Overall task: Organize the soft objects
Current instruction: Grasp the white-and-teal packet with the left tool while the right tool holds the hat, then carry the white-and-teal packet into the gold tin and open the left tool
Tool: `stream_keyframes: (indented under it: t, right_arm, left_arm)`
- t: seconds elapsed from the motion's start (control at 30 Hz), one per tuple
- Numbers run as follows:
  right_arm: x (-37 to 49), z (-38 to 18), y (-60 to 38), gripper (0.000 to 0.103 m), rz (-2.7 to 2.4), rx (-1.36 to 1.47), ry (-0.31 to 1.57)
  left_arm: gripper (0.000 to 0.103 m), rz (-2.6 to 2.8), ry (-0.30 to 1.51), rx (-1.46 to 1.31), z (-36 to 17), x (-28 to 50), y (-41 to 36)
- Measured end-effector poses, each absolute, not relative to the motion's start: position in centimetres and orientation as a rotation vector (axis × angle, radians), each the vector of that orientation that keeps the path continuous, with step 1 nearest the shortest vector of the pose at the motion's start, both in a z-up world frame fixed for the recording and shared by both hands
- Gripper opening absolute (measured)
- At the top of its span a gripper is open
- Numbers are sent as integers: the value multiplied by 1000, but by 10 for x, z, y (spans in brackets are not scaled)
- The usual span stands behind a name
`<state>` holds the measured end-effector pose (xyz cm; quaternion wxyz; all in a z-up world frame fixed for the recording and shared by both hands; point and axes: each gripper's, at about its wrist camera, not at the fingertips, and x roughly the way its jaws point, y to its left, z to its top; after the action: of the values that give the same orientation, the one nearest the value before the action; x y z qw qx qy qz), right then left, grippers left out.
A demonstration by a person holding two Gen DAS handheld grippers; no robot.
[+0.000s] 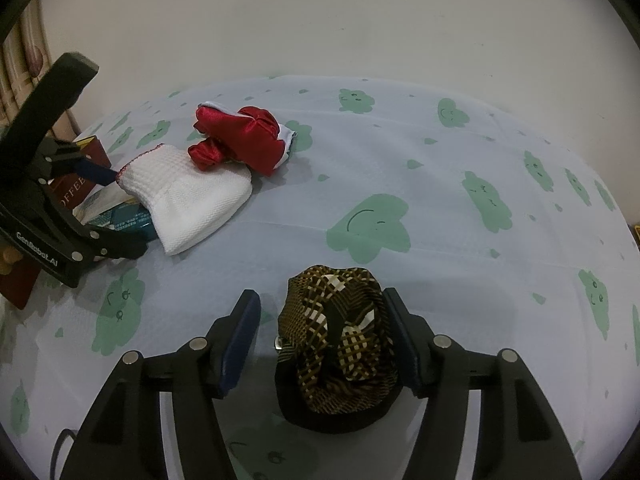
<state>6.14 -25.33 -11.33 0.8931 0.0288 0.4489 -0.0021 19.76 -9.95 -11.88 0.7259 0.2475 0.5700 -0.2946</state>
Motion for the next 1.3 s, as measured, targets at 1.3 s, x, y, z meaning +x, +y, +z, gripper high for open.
stream_keyframes:
  t: [1.3]
  right_arm:
    - [61, -115, -251, 61, -2, 56, 932]
  left_arm:
    - [76, -511, 1146, 304, -54, 139, -68]
